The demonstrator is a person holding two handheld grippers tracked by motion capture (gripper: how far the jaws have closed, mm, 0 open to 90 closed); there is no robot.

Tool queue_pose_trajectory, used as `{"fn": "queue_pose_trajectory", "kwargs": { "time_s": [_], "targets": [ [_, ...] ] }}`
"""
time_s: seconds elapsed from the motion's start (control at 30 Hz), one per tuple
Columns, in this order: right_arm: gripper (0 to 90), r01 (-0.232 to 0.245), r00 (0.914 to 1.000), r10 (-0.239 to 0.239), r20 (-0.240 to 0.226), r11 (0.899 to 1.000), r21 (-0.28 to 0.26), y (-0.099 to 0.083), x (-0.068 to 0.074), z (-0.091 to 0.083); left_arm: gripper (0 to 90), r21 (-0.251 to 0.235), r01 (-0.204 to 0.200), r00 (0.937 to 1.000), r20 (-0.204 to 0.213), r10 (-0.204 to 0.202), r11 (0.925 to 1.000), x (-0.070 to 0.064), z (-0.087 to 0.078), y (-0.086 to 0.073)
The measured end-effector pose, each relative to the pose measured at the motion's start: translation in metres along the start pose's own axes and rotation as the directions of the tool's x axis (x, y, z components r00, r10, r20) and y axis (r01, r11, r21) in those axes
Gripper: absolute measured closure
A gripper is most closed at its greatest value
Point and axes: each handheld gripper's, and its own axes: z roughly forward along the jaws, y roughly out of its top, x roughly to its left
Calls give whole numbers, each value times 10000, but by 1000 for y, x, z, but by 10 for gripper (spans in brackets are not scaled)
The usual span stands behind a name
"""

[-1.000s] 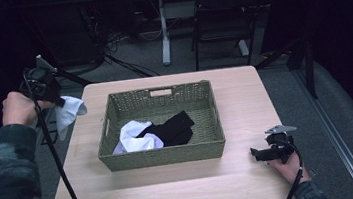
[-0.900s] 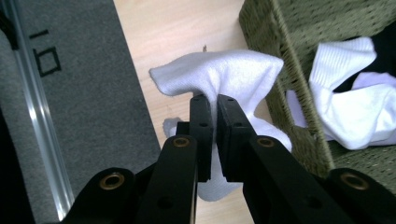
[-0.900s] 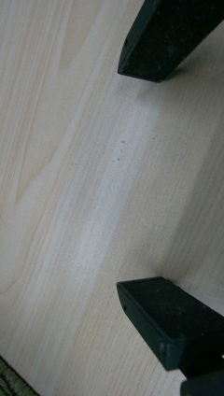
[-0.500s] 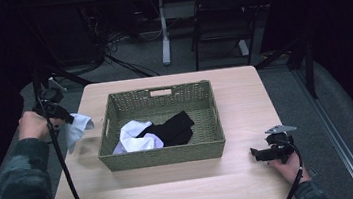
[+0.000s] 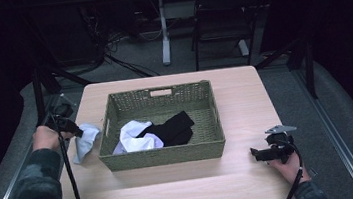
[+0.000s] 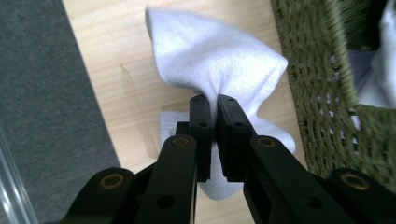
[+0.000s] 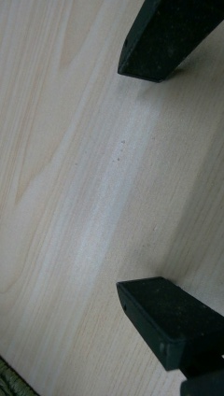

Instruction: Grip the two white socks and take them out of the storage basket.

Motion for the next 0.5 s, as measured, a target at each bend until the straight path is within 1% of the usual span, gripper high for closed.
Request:
{"fn": "queue_pose_trajectory", "kwargs": {
  "time_s": [0.03, 0.07, 0.13, 0.2, 0.3, 0.37, 0.47, 0.5],
  "targets": [
    [0, -9, 10000, 9, 4, 10000, -11, 0, 0, 0, 850, 57, 49, 10000, 64, -49, 10000, 0, 8, -2],
    [0, -57, 10000, 57, 33, 10000, -63, 0, 0, 0, 849, 144, 68, 9999, 76, -69, 9999, 0, 11, -2],
    [0, -3, 10000, 4, 37, 10000, -9, 0, 0, 0, 848, 189, 60, 9999, 85, -62, 9998, 0, 17, -3],
    [0, -56, 10000, 56, 38, 10000, -61, 0, 1, 0, 847, 239, 137, 9997, 179, -142, 9996, -1, 23, -5],
    [0, -6, 10000, 6, 36, 10000, -14, 0, 0, 0, 847, 503, 117, 9997, 230, -128, 9987, -2, 34, -7],
    [0, -52, 10000, 52, 31, 10000, -66, 0, 0, 0, 843, 531, 143, 9994, 320, -160, 9985, -2, 42, -10],
    [0, 0, 10000, 0, 6, 10000, -8, 0, 0, 0, 831, 616, 293, 9982, 496, -324, 9977, -2, 50, -13],
    [0, -4, 10000, 4, 10, 10000, -14, 0, 0, 0, 822, 713, 301, 9979, 555, -341, 9970, -1, 53, -15]
  ]
}}
